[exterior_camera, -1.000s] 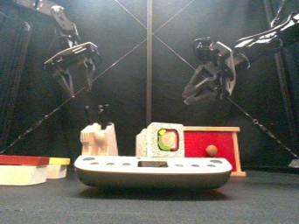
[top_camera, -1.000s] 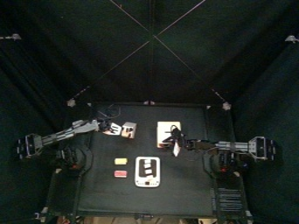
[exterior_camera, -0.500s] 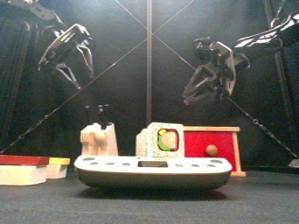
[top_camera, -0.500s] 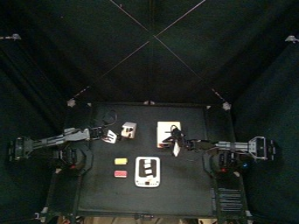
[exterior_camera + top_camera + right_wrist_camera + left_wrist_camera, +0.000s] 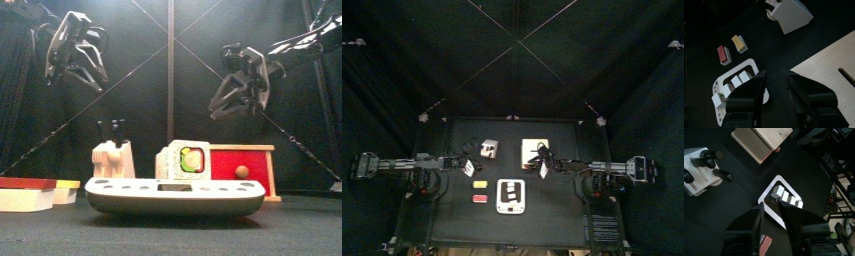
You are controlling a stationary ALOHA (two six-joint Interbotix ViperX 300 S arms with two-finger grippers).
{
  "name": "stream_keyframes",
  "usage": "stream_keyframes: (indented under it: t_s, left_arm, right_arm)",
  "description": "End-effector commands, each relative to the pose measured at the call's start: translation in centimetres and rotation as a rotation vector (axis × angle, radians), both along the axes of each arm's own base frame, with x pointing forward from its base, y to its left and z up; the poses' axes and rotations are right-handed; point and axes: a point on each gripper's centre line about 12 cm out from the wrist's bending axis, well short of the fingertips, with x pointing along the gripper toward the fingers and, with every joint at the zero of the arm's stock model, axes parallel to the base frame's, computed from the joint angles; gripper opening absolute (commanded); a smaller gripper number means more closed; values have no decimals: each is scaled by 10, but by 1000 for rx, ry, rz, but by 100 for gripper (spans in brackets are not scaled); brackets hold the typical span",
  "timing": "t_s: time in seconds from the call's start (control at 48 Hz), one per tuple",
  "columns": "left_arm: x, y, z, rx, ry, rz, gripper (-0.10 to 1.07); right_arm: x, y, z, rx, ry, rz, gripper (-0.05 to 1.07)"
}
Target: Grab sushi piece off stove
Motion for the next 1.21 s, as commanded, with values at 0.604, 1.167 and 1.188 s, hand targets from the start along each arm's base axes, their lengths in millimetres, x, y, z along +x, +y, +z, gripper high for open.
stream_keyframes:
  t_s: [0.604, 1.167, 1.188]
  left_arm:
    - [27, -11, 4, 103, -204, -126, 50]
    - [37, -44, -42, 256, -211, -397, 50]
    - [37, -45, -44, 262, -208, -406, 50]
  right_arm:
    - [-22, 21, -4, 304, -49, -125, 72]
    - [-20, 47, -6, 297, -20, -33, 72]
    - [-19, 47, -6, 302, -21, -33, 72]
